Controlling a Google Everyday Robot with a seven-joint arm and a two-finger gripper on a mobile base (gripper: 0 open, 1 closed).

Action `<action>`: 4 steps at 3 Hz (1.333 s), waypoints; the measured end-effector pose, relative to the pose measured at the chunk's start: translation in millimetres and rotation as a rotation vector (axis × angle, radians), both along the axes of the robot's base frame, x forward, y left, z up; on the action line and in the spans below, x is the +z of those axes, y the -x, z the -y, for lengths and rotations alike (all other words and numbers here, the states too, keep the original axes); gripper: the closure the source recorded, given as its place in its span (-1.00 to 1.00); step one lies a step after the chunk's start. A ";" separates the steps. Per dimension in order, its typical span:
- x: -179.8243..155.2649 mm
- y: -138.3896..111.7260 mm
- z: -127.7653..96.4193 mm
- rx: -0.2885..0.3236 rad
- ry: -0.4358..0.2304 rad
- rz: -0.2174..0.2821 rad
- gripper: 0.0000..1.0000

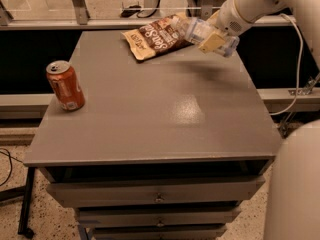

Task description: Move blue plastic bottle near brown chip bag

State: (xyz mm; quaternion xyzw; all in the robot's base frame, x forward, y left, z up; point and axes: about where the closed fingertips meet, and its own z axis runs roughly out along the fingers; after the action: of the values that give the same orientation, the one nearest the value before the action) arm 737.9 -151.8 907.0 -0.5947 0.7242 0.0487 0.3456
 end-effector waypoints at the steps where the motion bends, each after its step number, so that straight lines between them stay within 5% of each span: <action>1: -9.2 -14.3 -19.7 0.139 0.035 0.035 1.00; 3: -26.9 -24.6 -45.7 0.362 0.192 0.111 1.00; 4: -35.2 -34.8 -50.0 0.406 0.252 0.135 0.66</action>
Offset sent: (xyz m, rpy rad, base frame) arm 0.0314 0.0442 -0.0178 -0.2143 -0.1437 0.4218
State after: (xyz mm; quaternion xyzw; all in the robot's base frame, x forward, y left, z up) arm 772.7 -101.8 871.7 -0.7683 0.5657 -0.0133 0.2994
